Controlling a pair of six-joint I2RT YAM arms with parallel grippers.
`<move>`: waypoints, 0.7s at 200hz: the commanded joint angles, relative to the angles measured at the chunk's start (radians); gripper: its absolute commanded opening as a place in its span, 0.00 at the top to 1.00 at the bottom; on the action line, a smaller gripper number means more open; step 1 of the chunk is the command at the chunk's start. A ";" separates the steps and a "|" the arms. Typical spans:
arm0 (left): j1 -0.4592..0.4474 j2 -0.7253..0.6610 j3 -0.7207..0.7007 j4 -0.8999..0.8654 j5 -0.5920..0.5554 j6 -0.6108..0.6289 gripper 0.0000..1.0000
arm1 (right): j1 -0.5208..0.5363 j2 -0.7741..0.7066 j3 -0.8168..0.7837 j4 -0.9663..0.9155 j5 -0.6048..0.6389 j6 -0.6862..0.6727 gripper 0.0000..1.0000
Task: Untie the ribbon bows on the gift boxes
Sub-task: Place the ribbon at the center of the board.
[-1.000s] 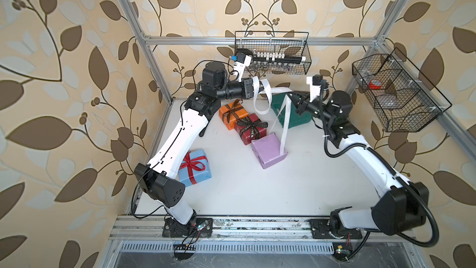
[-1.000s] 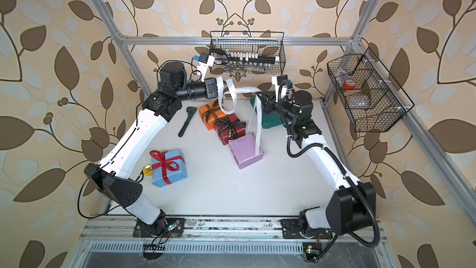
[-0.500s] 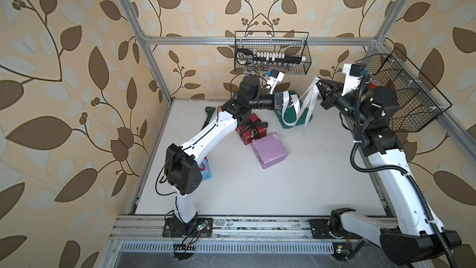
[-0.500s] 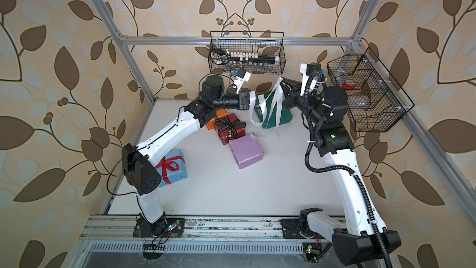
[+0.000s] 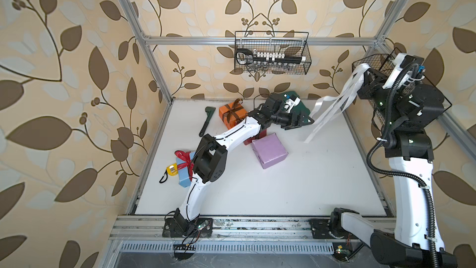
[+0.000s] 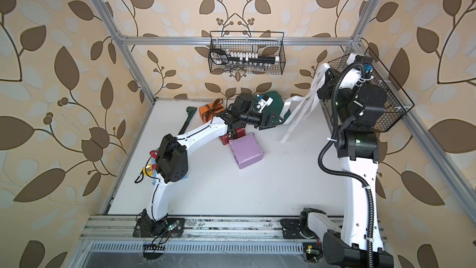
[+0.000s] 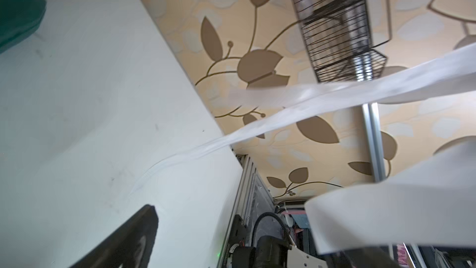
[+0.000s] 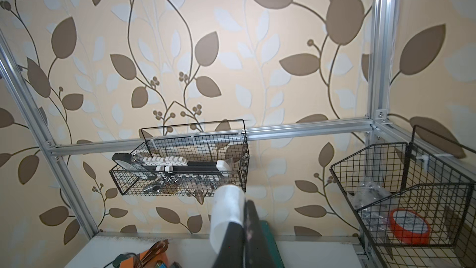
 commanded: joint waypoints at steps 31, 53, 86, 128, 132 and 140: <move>0.026 -0.086 0.039 -0.405 -0.248 0.315 0.01 | -0.020 0.062 -0.128 0.010 -0.026 0.033 1.00; 0.045 -0.148 -0.051 -0.418 -0.287 0.345 0.01 | -0.021 0.083 -0.210 0.027 -0.021 0.044 1.00; 0.061 -0.242 -0.160 -0.428 -0.347 0.362 0.01 | -0.023 0.138 -0.317 0.039 0.040 0.036 1.00; 0.084 -0.373 -0.287 -0.436 -0.411 0.352 0.01 | -0.024 0.276 -0.368 -0.031 0.009 0.062 1.00; 0.088 -0.388 -0.302 -0.436 -0.417 0.348 0.01 | -0.023 0.287 -0.373 -0.039 0.005 0.066 1.00; 0.099 -0.421 -0.341 -0.429 -0.427 0.342 0.01 | -0.023 0.309 -0.383 -0.053 -0.008 0.089 1.00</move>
